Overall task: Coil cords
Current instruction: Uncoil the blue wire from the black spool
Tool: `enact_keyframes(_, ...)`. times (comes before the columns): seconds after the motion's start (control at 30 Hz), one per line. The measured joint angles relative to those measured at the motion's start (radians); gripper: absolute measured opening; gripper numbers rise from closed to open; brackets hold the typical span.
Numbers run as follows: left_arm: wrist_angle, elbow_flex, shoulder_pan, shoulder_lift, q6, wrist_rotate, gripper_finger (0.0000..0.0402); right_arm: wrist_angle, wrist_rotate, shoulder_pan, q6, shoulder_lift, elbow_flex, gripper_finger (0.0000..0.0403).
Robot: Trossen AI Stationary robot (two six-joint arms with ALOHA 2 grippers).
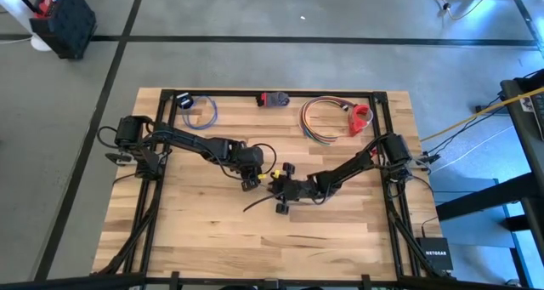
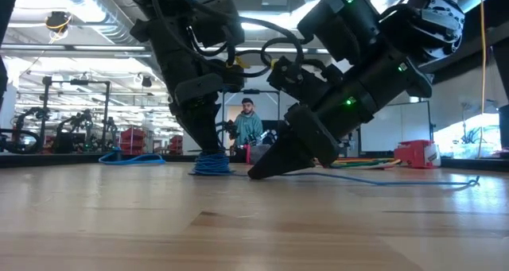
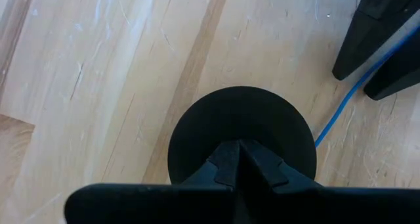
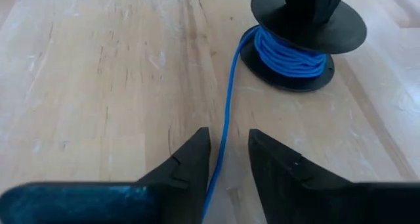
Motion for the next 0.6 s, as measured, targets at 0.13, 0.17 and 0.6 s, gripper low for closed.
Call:
enact_keyframes(0.13, 0.000, 0.000, 0.000, 0.000, 0.000, 0.000, 0.0004, -0.010, -0.012, -0.020, 0.010, 0.000, 0.001, 0.0110)
enact_keyframes(0.17, 0.000, 0.000, 0.000, 0.000, 0.000, 0.000, 0.0004, -0.015, -0.023, -0.025, 0.015, 0.000, 0.001, 0.0104)
enact_keyframes(0.6, 0.002, 0.000, 0.000, 0.000, 0.000, 0.000, 0.0004, -0.050, 0.000, -0.012, -0.101, -0.009, 0.001, 0.0009)
